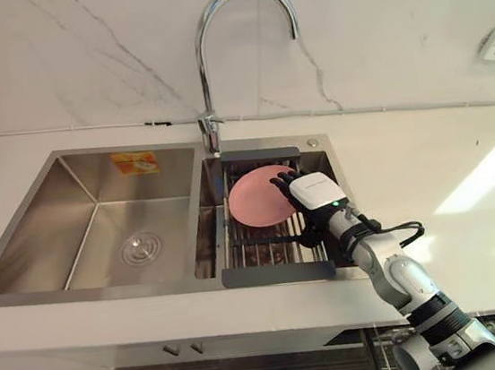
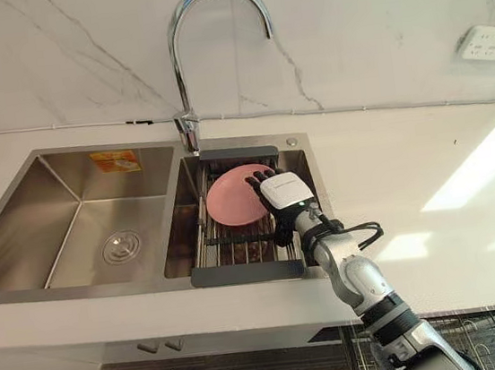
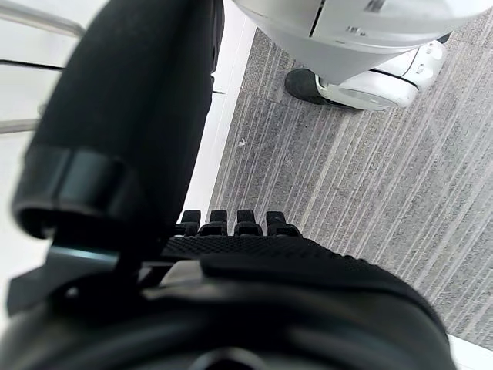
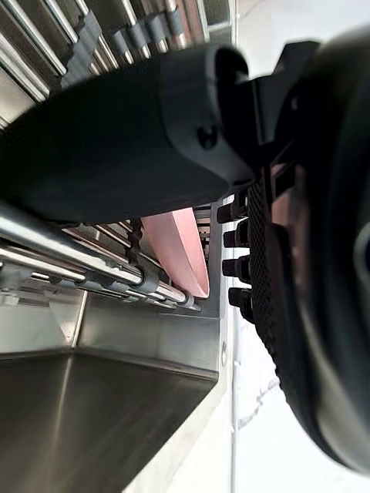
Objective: Walk over to the sink, pick up the cup, carry it to the dishwasher, place the cup inside the dishwasher, then close the dishwasher door
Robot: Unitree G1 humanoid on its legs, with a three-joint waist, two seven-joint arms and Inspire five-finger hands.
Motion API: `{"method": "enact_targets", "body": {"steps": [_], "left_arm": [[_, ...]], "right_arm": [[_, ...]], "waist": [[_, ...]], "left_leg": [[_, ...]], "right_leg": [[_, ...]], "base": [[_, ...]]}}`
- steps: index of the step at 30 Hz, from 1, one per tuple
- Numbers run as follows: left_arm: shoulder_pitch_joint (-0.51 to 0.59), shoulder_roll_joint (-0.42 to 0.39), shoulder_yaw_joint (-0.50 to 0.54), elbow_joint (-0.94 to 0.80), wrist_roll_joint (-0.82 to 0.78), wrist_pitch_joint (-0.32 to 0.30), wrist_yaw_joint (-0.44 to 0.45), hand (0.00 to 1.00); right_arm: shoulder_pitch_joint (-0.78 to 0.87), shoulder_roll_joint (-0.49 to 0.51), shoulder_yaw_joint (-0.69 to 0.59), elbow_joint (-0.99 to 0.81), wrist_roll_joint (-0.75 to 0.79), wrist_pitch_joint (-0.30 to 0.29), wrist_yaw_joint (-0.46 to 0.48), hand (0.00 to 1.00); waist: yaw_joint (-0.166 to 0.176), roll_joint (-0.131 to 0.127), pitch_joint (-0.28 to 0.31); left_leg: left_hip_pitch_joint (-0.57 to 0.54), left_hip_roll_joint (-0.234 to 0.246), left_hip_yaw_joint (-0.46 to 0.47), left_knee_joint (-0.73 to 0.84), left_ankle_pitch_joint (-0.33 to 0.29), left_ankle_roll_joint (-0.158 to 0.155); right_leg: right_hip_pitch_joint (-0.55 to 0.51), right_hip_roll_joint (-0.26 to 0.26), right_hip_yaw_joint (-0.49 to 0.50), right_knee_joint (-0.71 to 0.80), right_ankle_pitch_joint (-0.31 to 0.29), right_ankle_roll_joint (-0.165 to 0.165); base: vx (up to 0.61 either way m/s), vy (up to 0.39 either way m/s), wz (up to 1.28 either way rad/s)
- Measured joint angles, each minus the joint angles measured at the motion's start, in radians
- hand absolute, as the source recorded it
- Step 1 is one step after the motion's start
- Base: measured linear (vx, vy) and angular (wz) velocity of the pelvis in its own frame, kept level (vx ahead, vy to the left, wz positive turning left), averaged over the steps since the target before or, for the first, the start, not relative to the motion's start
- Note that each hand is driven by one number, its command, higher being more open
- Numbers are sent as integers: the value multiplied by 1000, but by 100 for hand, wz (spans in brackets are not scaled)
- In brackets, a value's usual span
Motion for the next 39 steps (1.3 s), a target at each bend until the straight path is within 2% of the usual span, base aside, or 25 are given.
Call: {"method": "enact_targets", "body": {"steps": [4,10,11,12,16,20,23,31,39], "left_arm": [[1,0,-3,-2,0,6,8,100],[1,0,-10,-12,0,6,16,100],[2,-3,-12,-23,0,6,16,100],[2,-4,-12,-24,0,6,16,100],[5,-7,-12,-27,0,6,31,100],[10,-11,-20,-39,0,1,54,100],[12,-15,-22,-61,0,-18,59,100],[21,-17,-20,-69,0,-49,80,100],[35,-29,-20,-69,0,-51,80,100]], "right_arm": [[0,30,7,47,-5,34,-89,100],[1,74,18,149,-30,93,-295,100],[0,81,18,177,-29,113,-359,0],[0,82,17,182,-29,118,-370,0],[-3,95,13,228,-19,172,-536,0],[-22,108,-7,278,0,176,-732,0],[-42,113,-30,297,47,177,-821,0],[-108,113,-98,261,101,144,-956,0],[-133,97,-123,183,102,65,-981,0]], "waist": [[0,0,0],[5,2,0],[9,5,2],[10,6,3],[18,11,4],[23,12,3],[31,16,6],[31,23,9],[30,23,9]], "left_leg": [[2,-1,-4,-16,15,1],[4,-4,-12,-53,42,-2],[-1,-7,-14,-54,46,-2],[-2,-7,-15,-54,46,-1],[-9,-9,-23,-54,50,-1],[-13,-13,-33,-50,55,3],[-15,-19,-36,-49,56,4],[-15,-24,-40,-49,58,7],[-16,-24,-41,-49,59,9]], "right_leg": [[1,-3,-3,-2,5,1],[-3,-2,-12,-13,17,1],[-3,-2,-17,-18,18,4],[-3,-3,-18,-18,19,4],[-3,-5,-31,-20,21,3],[0,-9,-42,-23,23,4],[1,-13,-45,-30,26,9],[4,-23,-48,-30,29,14],[5,-23,-46,-30,29,14]], "base": [[-71,-9,3],[-97,-17,5],[-87,-14,8],[-72,-12,11],[-34,-10,9],[5,-5,8],[4,0,4],[-38,-3,2],[-55,-11,0]]}}
